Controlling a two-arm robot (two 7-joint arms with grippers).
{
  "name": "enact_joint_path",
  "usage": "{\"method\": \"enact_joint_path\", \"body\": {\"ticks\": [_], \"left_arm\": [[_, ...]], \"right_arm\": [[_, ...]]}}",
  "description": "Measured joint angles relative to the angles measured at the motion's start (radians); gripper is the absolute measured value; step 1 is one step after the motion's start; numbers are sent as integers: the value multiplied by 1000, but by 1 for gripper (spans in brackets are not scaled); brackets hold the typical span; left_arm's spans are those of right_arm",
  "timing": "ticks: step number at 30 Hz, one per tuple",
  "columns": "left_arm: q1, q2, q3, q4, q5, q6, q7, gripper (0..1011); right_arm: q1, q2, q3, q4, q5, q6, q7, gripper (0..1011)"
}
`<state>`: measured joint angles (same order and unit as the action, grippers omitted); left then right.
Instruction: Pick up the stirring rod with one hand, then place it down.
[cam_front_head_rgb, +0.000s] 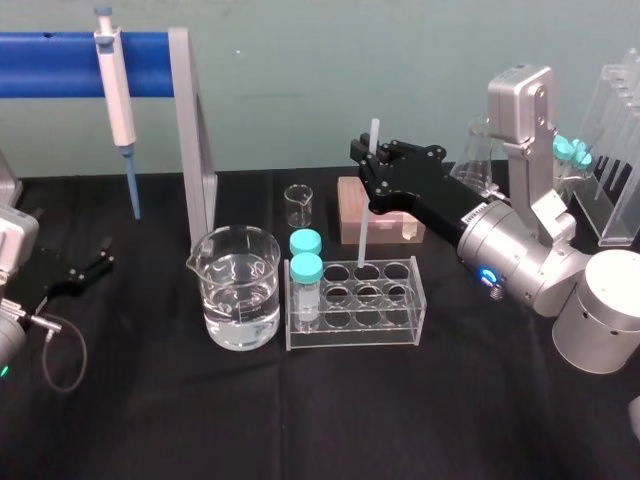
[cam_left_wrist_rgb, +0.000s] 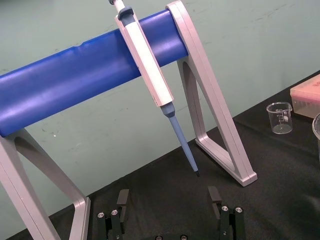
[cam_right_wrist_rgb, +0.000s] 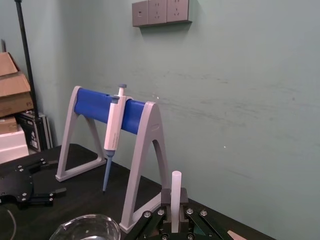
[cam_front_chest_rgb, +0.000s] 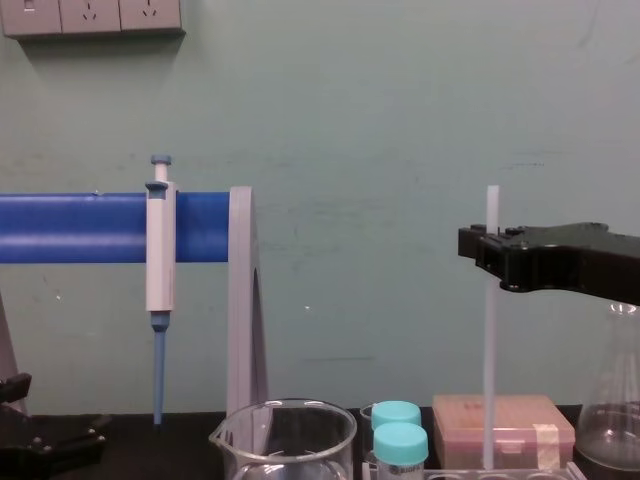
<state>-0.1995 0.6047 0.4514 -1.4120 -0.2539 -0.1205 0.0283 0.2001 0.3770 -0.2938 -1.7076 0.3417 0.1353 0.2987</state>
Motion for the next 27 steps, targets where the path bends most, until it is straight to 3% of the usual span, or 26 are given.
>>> {"method": "enact_joint_path", "body": {"ticks": [27], "left_arm": [[0,0,0,0,0,0,0,1000]], "right_arm": [[7,3,2,28,6,23,14,82]]}}
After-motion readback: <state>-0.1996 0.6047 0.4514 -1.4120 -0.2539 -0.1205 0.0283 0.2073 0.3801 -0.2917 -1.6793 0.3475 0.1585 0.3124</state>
